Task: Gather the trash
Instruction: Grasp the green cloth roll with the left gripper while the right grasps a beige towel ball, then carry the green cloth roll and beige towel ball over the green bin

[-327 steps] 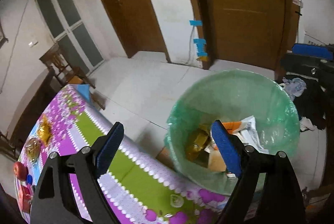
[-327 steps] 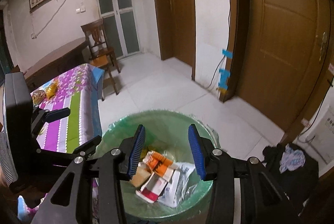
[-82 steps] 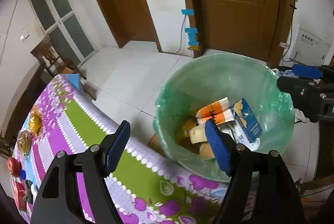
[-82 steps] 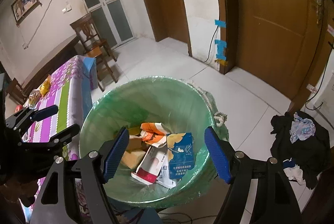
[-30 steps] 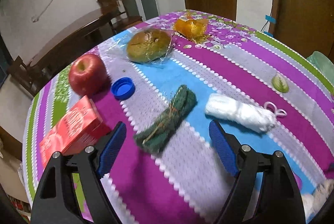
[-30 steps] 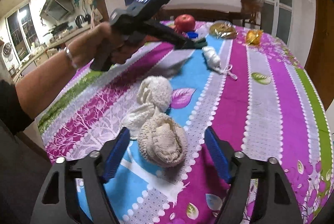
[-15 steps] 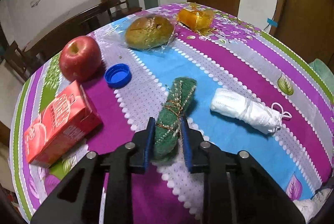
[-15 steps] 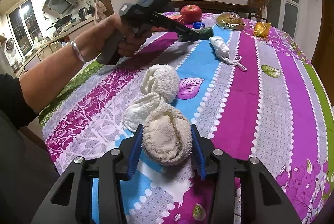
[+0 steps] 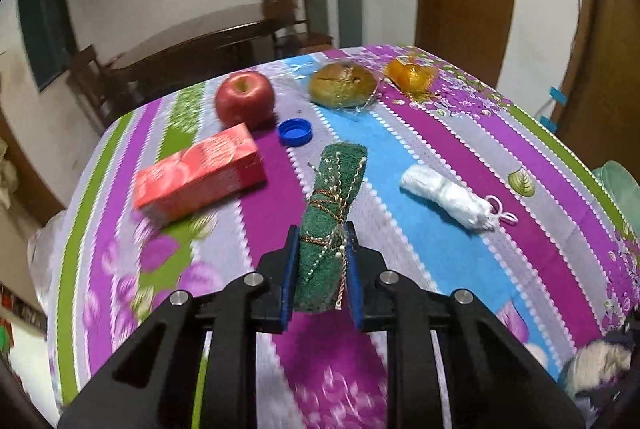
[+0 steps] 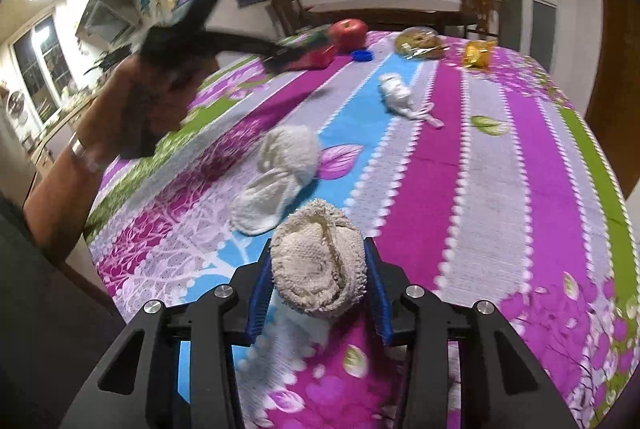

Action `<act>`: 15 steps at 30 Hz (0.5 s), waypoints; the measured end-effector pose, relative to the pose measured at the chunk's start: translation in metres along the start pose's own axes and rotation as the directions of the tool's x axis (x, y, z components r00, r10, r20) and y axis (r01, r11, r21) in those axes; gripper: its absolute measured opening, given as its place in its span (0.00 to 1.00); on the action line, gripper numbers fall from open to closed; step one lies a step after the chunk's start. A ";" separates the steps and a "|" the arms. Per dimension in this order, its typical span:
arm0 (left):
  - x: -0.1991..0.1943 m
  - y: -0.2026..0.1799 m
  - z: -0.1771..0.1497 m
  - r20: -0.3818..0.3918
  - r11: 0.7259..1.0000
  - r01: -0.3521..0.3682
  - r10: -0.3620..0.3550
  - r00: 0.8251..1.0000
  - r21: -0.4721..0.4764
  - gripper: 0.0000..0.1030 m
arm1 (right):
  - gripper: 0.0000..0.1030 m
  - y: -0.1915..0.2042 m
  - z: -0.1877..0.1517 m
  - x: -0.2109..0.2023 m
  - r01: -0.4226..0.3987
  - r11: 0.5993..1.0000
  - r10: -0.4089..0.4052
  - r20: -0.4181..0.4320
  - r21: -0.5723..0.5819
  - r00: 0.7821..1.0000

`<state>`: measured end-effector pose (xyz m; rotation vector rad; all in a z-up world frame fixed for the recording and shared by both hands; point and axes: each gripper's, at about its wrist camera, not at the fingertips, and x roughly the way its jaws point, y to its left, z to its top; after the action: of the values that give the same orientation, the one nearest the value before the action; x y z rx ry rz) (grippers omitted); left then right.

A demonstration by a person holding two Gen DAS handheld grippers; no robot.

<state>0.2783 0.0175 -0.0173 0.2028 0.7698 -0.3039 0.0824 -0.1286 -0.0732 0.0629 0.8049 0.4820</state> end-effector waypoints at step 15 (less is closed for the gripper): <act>-0.062 -0.059 -0.020 0.104 0.999 -0.044 0.046 0.993 -0.026 0.19 | 0.42 -0.037 0.016 -0.045 0.161 0.981 -0.176 0.150 0.107 0.973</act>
<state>0.2029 -0.0201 0.0083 0.1808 0.6637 -0.2606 0.0817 -0.1794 -0.0399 0.1178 0.6695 0.2736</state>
